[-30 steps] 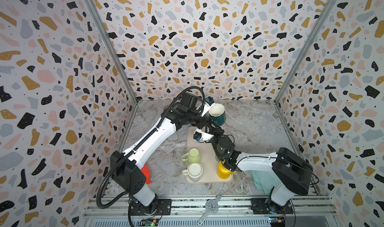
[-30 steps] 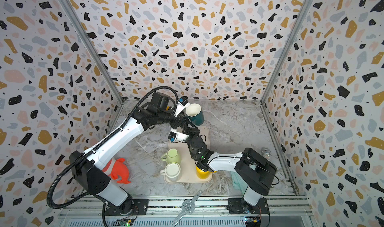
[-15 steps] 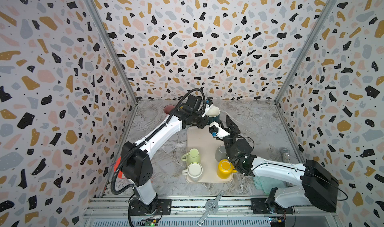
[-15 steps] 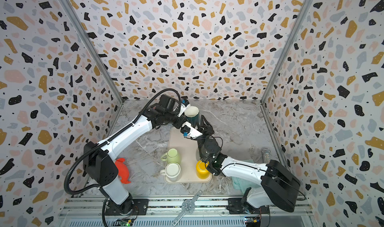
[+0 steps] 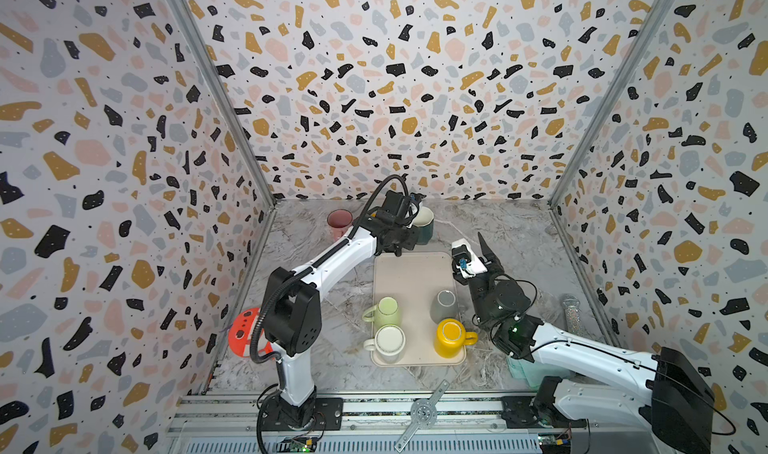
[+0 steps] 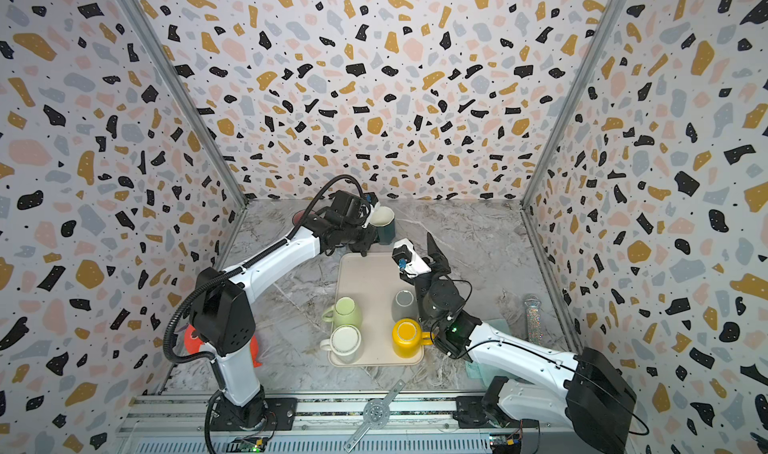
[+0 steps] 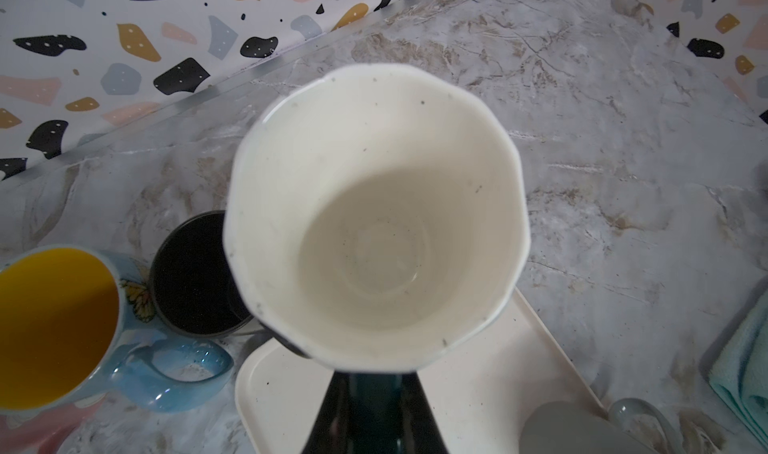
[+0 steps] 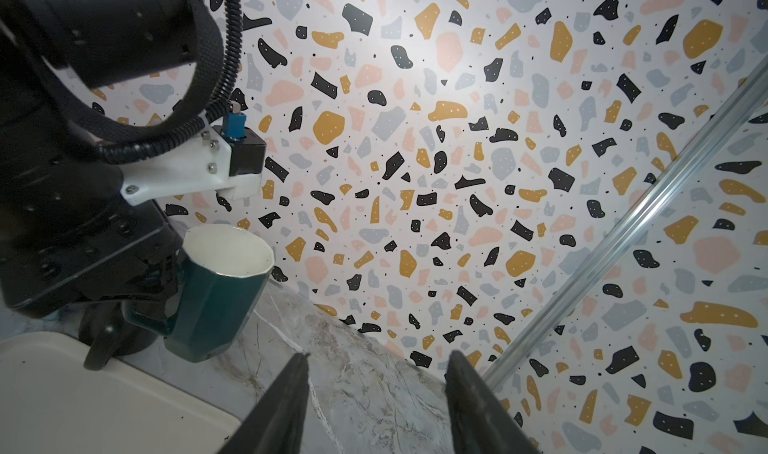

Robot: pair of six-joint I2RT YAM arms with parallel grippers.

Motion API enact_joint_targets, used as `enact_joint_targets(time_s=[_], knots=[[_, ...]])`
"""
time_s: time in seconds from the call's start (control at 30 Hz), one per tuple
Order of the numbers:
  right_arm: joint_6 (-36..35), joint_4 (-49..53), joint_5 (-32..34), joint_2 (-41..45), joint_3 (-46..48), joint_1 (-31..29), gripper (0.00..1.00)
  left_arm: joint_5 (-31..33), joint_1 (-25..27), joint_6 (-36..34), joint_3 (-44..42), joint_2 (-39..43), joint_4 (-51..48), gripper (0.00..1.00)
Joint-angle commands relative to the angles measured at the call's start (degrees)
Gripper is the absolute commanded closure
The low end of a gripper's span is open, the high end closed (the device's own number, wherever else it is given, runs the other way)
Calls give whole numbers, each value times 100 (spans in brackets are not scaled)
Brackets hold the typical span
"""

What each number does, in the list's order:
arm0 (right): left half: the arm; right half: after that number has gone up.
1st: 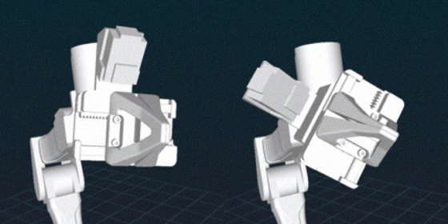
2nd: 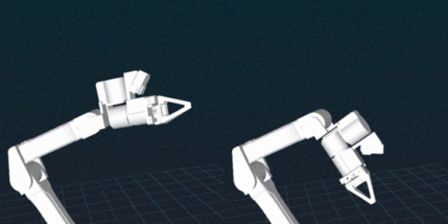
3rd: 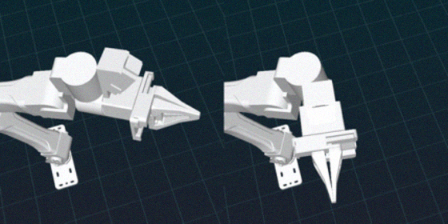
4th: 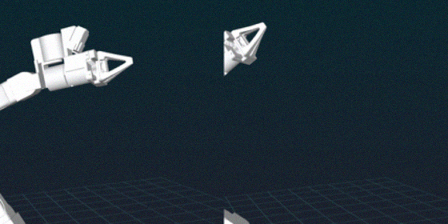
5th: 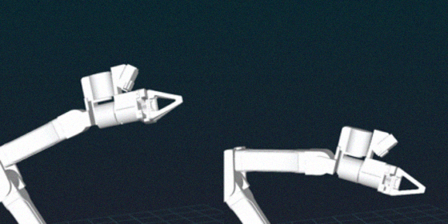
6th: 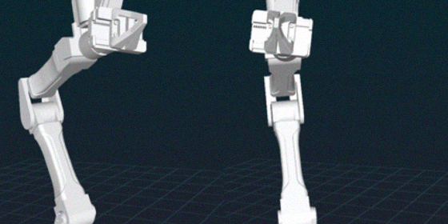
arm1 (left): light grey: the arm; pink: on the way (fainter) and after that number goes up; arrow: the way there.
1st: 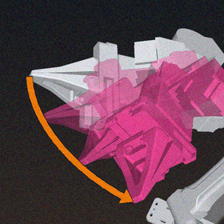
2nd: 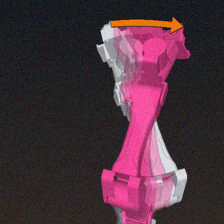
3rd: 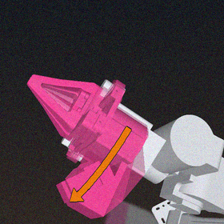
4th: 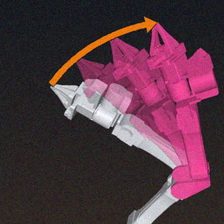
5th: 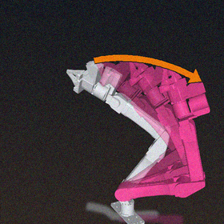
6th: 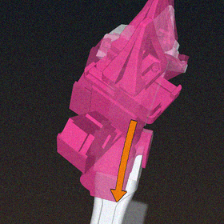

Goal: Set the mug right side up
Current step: 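Open the right gripper and draw it back while the left gripper holds the mug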

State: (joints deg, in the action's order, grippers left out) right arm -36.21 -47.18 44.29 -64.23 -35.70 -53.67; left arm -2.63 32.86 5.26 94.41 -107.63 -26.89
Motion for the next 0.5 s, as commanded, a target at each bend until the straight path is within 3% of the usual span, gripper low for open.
enact_joint_targets(time_s=[0.0,0.47], knots=[[432,267,-38,213,17,57,45,369,27,320,341,-41,882,100],[805,524,-140,290,143,230,44,763,36,456,438,-550,1194,100]])
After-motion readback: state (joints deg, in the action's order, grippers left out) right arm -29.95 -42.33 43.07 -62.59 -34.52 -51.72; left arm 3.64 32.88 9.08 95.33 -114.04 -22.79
